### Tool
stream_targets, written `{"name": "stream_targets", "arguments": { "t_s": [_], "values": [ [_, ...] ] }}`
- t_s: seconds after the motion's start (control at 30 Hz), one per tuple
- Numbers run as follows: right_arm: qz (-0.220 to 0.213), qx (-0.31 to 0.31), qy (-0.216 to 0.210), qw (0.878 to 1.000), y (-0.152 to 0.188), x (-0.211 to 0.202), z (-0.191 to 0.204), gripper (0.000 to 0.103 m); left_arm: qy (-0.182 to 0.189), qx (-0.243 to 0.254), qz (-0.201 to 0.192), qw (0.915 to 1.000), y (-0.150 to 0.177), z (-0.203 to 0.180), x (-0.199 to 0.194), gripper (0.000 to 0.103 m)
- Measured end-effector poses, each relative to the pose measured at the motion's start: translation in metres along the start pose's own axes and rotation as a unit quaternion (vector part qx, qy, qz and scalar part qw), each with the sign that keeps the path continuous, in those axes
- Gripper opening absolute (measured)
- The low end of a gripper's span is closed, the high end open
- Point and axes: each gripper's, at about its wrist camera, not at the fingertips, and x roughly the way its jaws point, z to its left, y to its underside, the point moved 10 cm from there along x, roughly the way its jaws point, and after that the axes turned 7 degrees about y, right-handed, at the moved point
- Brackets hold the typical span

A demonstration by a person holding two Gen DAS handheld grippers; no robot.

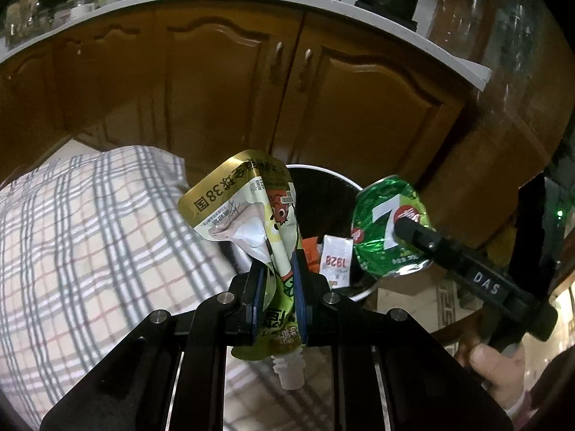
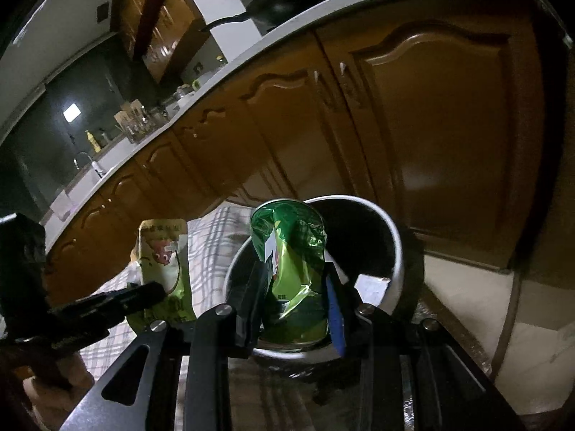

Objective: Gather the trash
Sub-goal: 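Carry pouch and can over the black bin and open both tools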

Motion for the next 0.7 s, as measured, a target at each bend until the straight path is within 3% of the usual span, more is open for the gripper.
{"name": "stream_targets", "arguments": {
  "t_s": [0.43,0.7],
  "values": [
    [0.008,-0.012,0.025,1.000,-0.003,0.018,-0.013,0.031,0.018,-0.003,0.033,0.9993,-0.011,-0.014,0.041,0.013],
    [0.022,-0.014,0.036,0.999,-0.005,0.034,-0.017,0.031,0.009,-0.001,0.054,0.9985,-0.010,-0.010,0.062,0.013]
  ]
}}
